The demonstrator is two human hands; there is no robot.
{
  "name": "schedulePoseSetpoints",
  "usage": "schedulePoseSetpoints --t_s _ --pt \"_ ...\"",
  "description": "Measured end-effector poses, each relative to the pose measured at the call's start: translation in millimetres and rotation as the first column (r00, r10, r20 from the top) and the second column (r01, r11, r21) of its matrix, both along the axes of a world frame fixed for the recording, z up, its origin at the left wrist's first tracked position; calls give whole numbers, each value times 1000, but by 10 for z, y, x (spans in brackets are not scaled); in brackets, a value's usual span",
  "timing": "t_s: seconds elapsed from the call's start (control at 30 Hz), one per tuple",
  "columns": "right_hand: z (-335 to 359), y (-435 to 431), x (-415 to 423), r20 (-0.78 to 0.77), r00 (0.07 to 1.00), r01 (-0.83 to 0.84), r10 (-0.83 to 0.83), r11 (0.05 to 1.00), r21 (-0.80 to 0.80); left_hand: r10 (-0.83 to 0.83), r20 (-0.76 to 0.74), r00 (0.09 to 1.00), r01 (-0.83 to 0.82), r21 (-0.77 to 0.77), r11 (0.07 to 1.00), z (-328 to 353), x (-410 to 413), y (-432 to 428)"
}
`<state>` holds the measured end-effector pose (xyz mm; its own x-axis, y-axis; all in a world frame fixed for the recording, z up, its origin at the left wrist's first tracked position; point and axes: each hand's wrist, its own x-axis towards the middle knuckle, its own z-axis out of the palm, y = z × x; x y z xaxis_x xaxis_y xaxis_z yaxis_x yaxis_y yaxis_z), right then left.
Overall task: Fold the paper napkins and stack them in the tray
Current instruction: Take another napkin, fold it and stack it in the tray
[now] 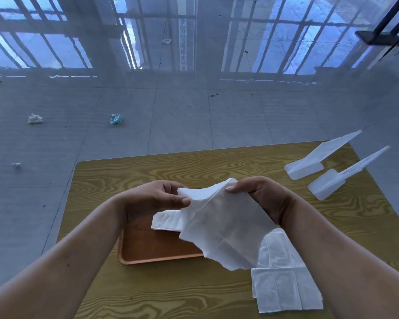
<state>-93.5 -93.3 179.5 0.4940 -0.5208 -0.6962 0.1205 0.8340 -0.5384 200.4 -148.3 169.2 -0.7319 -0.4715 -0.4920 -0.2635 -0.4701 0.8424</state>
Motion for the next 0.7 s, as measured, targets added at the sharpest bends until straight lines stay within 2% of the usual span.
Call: schedulePoseSetpoints --t_s 0.13,0.23,0.33,0.4,0.43,0.5,0.6,0.7 --pt "-16 57 -41 80 988 131 -129 991 -23 97 -120 988 -83 115 990 -72 -35 88" --pt "-127 206 -41 250 932 274 -261 962 -18 225 -172 959 -191 195 962 -56 -121 157" --pt "-292 369 -7 523 769 379 -368 921 90 395 -182 900 -349 239 906 -64 -163 184" --pt "-368 453 64 619 666 433 -416 891 133 482 -177 858 -434 250 865 -79 -157 180" --pt "-392 489 108 626 654 453 -426 882 127 514 -174 840 -467 254 847 -82 -149 175" --pt "-419 543 207 557 712 472 -428 879 73 560 -175 810 -509 263 819 -82 -128 172" --pt "-396 542 372 389 814 487 -431 872 -54 605 -171 777 -553 273 787 -75 -95 174" --pt "-322 441 468 182 844 535 -505 817 -213 637 -154 756 -594 249 765 -68 -93 176"
